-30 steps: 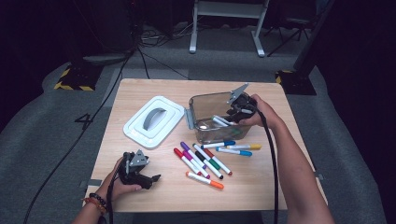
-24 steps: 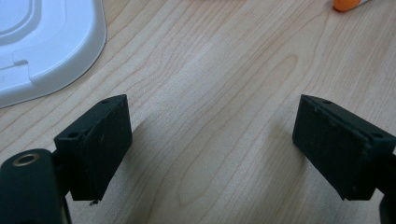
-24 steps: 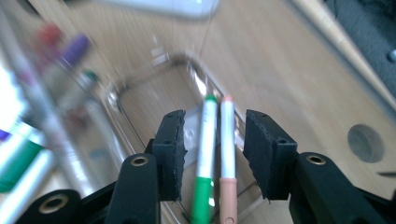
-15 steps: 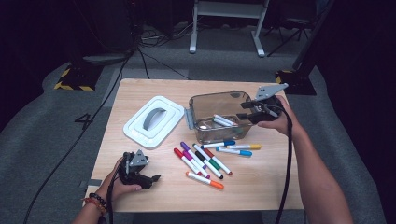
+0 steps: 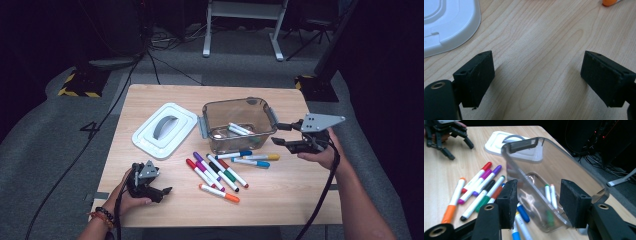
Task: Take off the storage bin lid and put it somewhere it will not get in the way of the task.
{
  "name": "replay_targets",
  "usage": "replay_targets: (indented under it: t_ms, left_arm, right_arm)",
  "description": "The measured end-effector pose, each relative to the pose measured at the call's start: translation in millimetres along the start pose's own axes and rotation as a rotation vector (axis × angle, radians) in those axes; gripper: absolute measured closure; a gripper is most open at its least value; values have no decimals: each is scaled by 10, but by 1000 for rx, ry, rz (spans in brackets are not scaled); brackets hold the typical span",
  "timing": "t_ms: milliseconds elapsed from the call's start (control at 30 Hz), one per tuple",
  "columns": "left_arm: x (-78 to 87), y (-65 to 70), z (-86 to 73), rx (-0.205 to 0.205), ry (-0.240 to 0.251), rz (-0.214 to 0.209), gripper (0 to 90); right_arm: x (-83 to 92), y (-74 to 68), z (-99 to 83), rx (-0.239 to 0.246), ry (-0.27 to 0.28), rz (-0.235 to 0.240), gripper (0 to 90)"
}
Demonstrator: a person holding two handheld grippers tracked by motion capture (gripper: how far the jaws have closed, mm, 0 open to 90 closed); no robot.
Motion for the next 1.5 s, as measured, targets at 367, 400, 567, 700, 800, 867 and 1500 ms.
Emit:
replay_targets:
  t_ms: [367, 400, 567, 700, 800, 867, 1500]
  left_arm:
    - [0, -1, 0, -1, 0, 0, 123]
    - [0, -1, 0, 0, 0, 0, 124]
    - [0, -1, 0, -1, 0, 0, 123]
    - [0, 0, 0, 0, 0, 0, 124]
    - [0, 0, 0, 0, 0, 0, 123]
    - [0, 0, 0, -1, 0, 0, 123]
    - [0, -1, 0, -1, 0, 0, 124]
  right_arm:
    - [-275, -234, -559, -64, -64, 48, 488]
    - [-311, -236, -596, -67, -69, 51, 488]
    - [-555, -218, -823, -101, -120, 78, 481]
    - [-744, -162, -999, -118, -167, 89, 485]
    - [-859, -155, -1103, -130, -191, 107, 488]
    - [-923, -142, -1159, -134, -215, 111, 488]
    - [-1138, -78, -1270, -174, -233, 138, 561]
Point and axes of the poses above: each handheld gripper's, and its own axes: x roughly backward along the jaws, z roughly out of its top, y roughly to its right, the point moved 5 cm from there along -x, roughly forward along the jaws, and after that the axes turned 12 degrees about z, right-handed, at the moved point
